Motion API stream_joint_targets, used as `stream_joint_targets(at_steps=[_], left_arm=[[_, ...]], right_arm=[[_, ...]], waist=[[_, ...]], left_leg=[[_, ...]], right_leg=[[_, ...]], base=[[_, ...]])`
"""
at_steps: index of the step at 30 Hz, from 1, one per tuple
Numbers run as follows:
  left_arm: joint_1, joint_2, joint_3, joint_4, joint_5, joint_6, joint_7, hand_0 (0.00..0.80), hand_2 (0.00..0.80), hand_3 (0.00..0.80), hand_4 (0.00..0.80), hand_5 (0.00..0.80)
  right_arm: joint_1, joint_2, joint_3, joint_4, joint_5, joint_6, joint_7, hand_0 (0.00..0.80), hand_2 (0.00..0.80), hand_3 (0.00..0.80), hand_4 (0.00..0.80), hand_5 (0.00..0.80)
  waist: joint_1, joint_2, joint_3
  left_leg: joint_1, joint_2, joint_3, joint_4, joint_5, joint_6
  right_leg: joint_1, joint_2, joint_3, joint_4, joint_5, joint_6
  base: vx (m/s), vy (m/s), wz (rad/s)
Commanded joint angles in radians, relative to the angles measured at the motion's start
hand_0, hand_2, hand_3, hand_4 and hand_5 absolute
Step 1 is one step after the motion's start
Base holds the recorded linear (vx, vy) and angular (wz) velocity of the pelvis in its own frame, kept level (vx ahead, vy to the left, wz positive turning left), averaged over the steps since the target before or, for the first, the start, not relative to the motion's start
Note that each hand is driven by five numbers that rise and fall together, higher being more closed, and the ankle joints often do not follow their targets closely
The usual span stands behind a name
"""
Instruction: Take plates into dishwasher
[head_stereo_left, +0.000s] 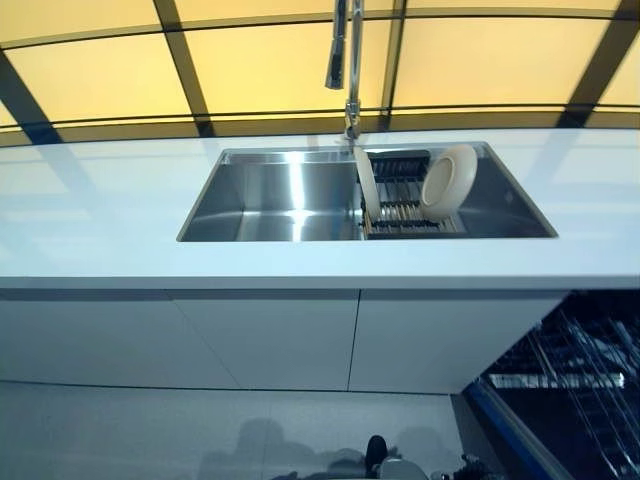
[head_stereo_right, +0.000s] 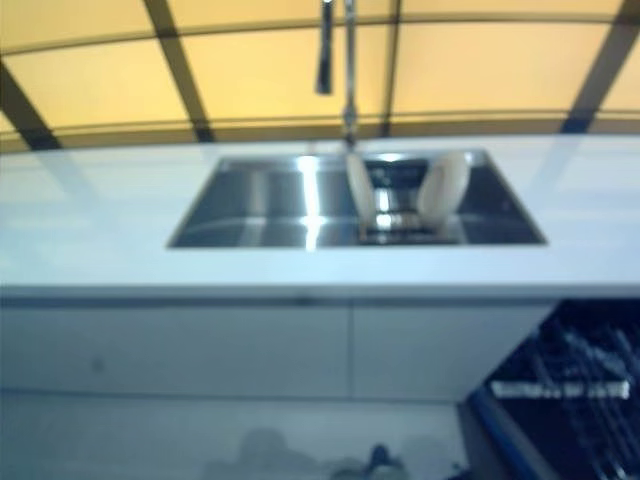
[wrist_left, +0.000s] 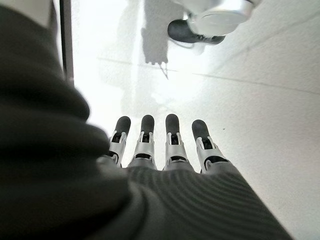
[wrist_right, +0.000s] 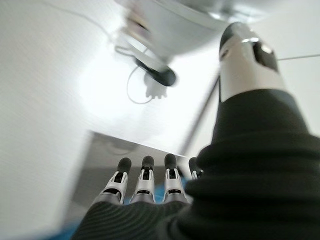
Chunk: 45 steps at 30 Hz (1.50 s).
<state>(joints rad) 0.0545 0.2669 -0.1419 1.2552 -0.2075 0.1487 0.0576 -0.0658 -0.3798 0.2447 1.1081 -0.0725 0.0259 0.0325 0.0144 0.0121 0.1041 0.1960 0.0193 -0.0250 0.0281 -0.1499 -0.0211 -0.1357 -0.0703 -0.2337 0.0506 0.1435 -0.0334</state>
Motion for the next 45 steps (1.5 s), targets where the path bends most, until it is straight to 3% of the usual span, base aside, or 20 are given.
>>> stream_joint_targets(at_steps=[1,4,8,11,14,16,22,25,28,30,33,34,35,36,38,39,40,42,43,45], left_arm=[[-0.021,0.115,0.024,-0.071,0.061,0.037,-0.017,0.0,0.0,0.0,0.0,0.0],[-0.003,0.173,0.046,-0.138,0.078,0.073,-0.026,0.0,0.0,0.0,0.0,0.0],[0.018,0.213,0.09,-0.142,0.093,0.074,-0.05,0.0,0.0,0.0,0.0,0.0],[0.016,0.219,0.118,-0.109,0.109,0.059,-0.064,0.0,0.0,0.0,0.0,0.0],[0.02,0.215,0.13,-0.092,0.136,0.041,-0.072,0.0,0.0,0.0,0.0,0.0],[0.026,0.21,0.134,-0.092,0.155,0.035,-0.075,0.0,0.0,0.0,0.0,0.0],[0.016,0.206,0.108,-0.094,0.203,0.026,-0.079,0.0,0.0,0.0,0.0,0.0],[-0.004,0.208,0.073,-0.089,0.2,0.018,-0.087,0.0,0.0,0.0,0.0,0.0],[-0.019,0.201,0.035,-0.091,0.173,0.013,-0.084,0.0,0.0,0.0,0.0,0.0],[-0.03,0.202,0.023,-0.094,0.133,0.023,-0.077,0.0,0.0,0.0,0.0,0.0],[-0.052,0.203,0.022,-0.081,0.083,0.042,-0.061,0.0,0.0,0.0,0.0,0.0],[-0.06,0.205,0.022,-0.067,0.062,0.052,-0.052,0.0,0.0,0.0,0.0,0.0],[-0.057,0.212,0.018,-0.035,0.026,0.059,-0.041,0.0,0.0,0.0,0.0,0.0],[-0.053,0.212,0.022,-0.02,0.019,0.061,-0.041,0.0,0.0,0.0,0.0,0.0],[-0.044,0.194,0.034,0.0,0.032,0.051,-0.044,0.0,0.0,0.0,0.0,0.0],[-0.041,0.183,0.028,-0.009,0.026,0.061,-0.046,0.0,0.0,0.0,0.0,0.0],[-0.046,0.173,0.013,-0.016,0.011,0.063,-0.044,0.0,0.0,0.0,0.0,0.0],[-0.047,0.17,0.01,-0.037,0.033,0.061,-0.057,0.0,0.0,0.0,0.0,0.0],[-0.042,0.165,0.003,-0.081,0.026,0.09,-0.055,0.0,0.0,0.0,0.0,0.0],[-0.062,0.154,-0.016,-0.08,-0.007,0.075,-0.035,0.0,0.0,0.0,0.0,0.0]], right_arm=[[-0.06,-0.072,0.081,-0.11,-0.059,-0.013,0.271,0.0,0.0,0.0,0.0,0.0],[-0.077,-0.226,0.071,-0.425,0.032,0.021,0.515,0.0,0.0,0.0,0.0,0.0],[-0.08,-0.393,-0.001,-0.778,0.321,0.142,0.778,0.0,0.0,0.0,0.0,0.0],[-0.13,-0.426,-0.091,-0.885,0.591,0.228,0.933,0.0,0.0,0.0,0.0,0.0],[-0.195,-0.416,-0.178,-0.921,0.785,0.302,0.981,0.0,0.0,0.0,0.0,0.0],[-0.23,-0.416,-0.237,-0.927,0.894,0.307,0.977,0.0,0.0,0.0,0.0,0.0],[-0.428,-0.462,-0.384,-0.872,1.282,0.259,0.746,0.0,0.0,0.0,0.0,0.0],[-0.564,-0.536,-0.43,-0.755,1.461,0.192,0.442,0.0,0.0,0.0,0.0,0.0],[-0.68,-0.589,-0.457,-0.636,1.397,0.107,0.121,0.0,0.0,0.0,0.0,0.0],[-0.751,-0.629,-0.433,-0.574,1.35,0.091,-0.025,0.0,0.0,0.0,0.0,0.0],[-0.825,-0.677,-0.388,-0.506,1.328,0.081,-0.146,0.0,0.0,0.0,0.0,0.0],[-0.869,-0.697,-0.351,-0.471,1.309,0.089,-0.195,0.0,0.0,0.0,0.0,0.0],[-0.951,-0.728,-0.265,-0.407,1.259,0.07,-0.305,0.0,0.0,0.0,0.0,0.0],[-0.997,-0.743,-0.211,-0.364,1.238,0.067,-0.296,0.0,0.0,0.0,0.0,0.0],[-1.081,-0.766,-0.082,-0.319,1.214,0.061,-0.302,0.0,0.0,0.0,0.0,0.0],[-1.104,-0.756,-0.041,-0.323,1.174,0.053,-0.312,0.0,0.0,0.0,0.0,0.0],[-1.118,-0.738,-0.02,-0.329,1.145,0.065,-0.305,0.0,0.0,0.0,0.0,0.0],[-1.119,-0.715,0.007,-0.35,1.069,0.081,-0.303,0.0,0.0,0.0,0.0,0.0],[-1.118,-0.702,0.006,-0.399,1.056,0.101,-0.317,0.0,0.0,0.0,0.0,0.0],[-1.067,-0.691,-0.027,-0.473,1.016,0.145,-0.303,0.0,0.0,0.0,0.0,0.0]], waist=[[0.012,-0.074,0.022],[0.018,-0.092,0.034],[-0.002,-0.101,0.031],[-0.014,-0.104,0.025],[-0.015,-0.104,0.017],[-0.013,-0.102,0.011],[0.001,-0.097,-0.006],[0.004,-0.09,-0.009],[0.005,-0.078,-0.013],[0.009,-0.067,-0.011],[0.004,-0.063,-0.01],[0.004,-0.063,-0.011],[0.0,-0.074,-0.021],[0.0,-0.079,-0.025],[0.026,-0.102,-0.008],[0.053,-0.104,0.018],[0.067,-0.078,0.027],[0.069,-0.07,0.05],[0.065,-0.088,0.052],[0.059,-0.068,0.036]], left_leg=[[-0.037,-0.049,0.032,0.044,-0.026,0.053],[-0.047,-0.032,0.042,0.034,-0.009,0.046],[-0.045,-0.02,0.063,0.018,0.0,0.041],[-0.037,-0.019,0.075,0.01,-0.002,0.038],[-0.026,-0.016,0.08,0.007,-0.009,0.035],[-0.019,-0.014,0.083,0.006,-0.014,0.033],[0.002,-0.013,0.081,0.016,-0.039,0.032],[0.02,-0.021,0.08,0.017,-0.053,0.033],[0.032,-0.026,0.097,0.006,-0.049,0.032],[0.033,-0.021,0.129,0.003,-0.04,0.032],[0.036,-0.007,0.148,0.032,-0.048,0.025],[0.041,0.007,0.153,0.07,-0.065,0.015],[0.047,0.036,0.153,0.167,-0.048,-0.015],[0.026,0.054,0.143,0.25,-0.001,-0.037],[-0.192,0.03,0.084,0.604,0.151,-0.067],[-0.338,0.011,0.064,0.688,0.167,-0.072],[-0.378,0.01,0.076,0.477,0.191,-0.086],[-0.346,0.038,0.118,0.267,0.185,-0.061],[-0.283,-0.005,0.111,0.267,0.077,-0.02],[-0.246,-0.013,0.109,0.17,0.12,-0.023]], right_leg=[[0.0,-0.107,0.02,-0.003,0.009,0.189],[-0.003,-0.113,0.01,0.004,0.013,0.201],[-0.02,-0.117,0.014,0.018,0.008,0.208],[-0.031,-0.123,0.019,0.034,0.003,0.214],[-0.031,-0.129,0.017,0.042,0.002,0.218],[-0.029,-0.132,0.014,0.048,0.002,0.221],[-0.026,-0.141,0.013,0.07,0.001,0.226],[-0.031,-0.151,0.011,0.087,0.018,0.234],[-0.032,-0.156,-0.013,0.12,0.021,0.233],[-0.036,-0.173,-0.05,0.169,0.011,0.226],[-0.037,-0.173,-0.056,0.198,-0.037,0.208],[-0.027,-0.164,-0.06,0.201,-0.073,0.196],[0.002,-0.13,-0.047,0.168,-0.105,0.167],[0.027,-0.104,-0.03,0.133,-0.115,0.145],[0.095,-0.08,0.0,0.072,-0.124,0.092],[0.148,-0.067,0.012,0.049,-0.135,0.073],[0.188,-0.044,0.013,0.034,-0.156,0.082],[0.208,-0.045,0.025,0.052,-0.175,0.091],[0.199,-0.07,0.024,0.044,-0.172,0.104],[0.191,-0.072,0.0,0.061,-0.169,0.107]], base=[[0.036,-0.16,0.09],[0.04,-0.163,0.23],[0.03,-0.041,-0.04],[0.066,0.013,-0.03],[0.07,0.01,-0.01],[0.071,0.008,0.0],[0.073,0.002,-0.04],[0.1,0.016,-0.01],[0.096,0.02,-0.07],[0.047,0.015,-0.25],[0.075,-0.06,-0.33],[0.112,-0.166,-0.14],[0.149,-0.202,-0.21],[0.143,-0.236,-0.29],[0.072,-0.137,-0.38],[0.087,0.081,-0.49],[0.112,0.171,-0.65],[0.114,0.174,-0.73],[0.12,0.176,-0.77],[0.061,0.132,-0.81]])
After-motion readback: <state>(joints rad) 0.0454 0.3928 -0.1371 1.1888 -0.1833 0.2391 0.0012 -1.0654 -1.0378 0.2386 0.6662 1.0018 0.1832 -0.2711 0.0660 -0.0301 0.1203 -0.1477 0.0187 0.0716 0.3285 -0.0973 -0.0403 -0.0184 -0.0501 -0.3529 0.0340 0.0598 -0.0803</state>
